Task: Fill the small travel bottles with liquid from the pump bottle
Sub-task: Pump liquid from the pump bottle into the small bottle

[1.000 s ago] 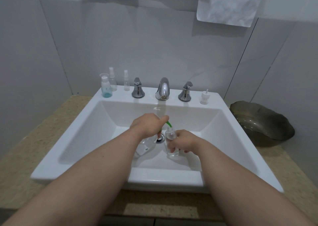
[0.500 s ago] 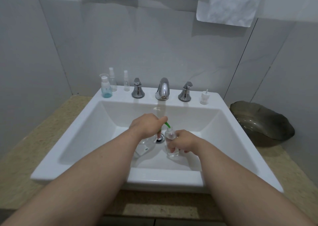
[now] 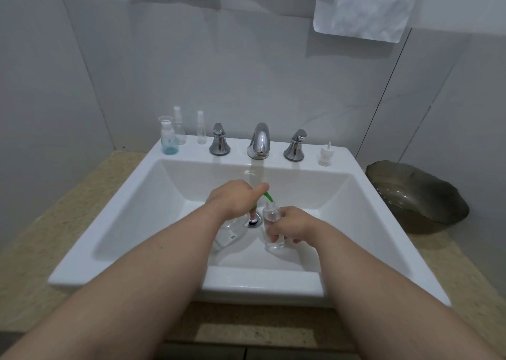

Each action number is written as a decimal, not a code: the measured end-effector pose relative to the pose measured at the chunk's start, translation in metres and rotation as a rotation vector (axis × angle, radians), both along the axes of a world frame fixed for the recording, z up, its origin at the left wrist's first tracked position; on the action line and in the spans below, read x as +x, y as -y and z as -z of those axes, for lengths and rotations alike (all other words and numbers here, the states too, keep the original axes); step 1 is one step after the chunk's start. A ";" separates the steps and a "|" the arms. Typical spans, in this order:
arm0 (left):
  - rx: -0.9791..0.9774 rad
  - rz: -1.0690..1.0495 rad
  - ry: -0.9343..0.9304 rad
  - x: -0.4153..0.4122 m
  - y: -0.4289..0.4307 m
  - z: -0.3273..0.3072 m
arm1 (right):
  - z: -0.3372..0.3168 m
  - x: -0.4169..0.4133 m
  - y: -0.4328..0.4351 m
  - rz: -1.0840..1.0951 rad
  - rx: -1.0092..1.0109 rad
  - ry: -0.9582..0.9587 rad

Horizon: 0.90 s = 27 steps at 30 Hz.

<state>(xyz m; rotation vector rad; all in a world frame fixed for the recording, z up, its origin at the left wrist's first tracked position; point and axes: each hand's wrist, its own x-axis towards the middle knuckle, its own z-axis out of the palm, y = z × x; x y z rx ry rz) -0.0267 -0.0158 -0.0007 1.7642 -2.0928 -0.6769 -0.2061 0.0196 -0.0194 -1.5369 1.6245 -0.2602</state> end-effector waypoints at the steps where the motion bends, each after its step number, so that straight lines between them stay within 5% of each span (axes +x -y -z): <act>1: 0.001 0.001 0.000 0.000 0.000 0.000 | 0.000 0.000 0.000 0.002 -0.002 -0.001; 27: 0.002 -0.012 0.006 -0.001 -0.003 -0.003 | -0.001 0.001 -0.001 -0.001 0.001 -0.012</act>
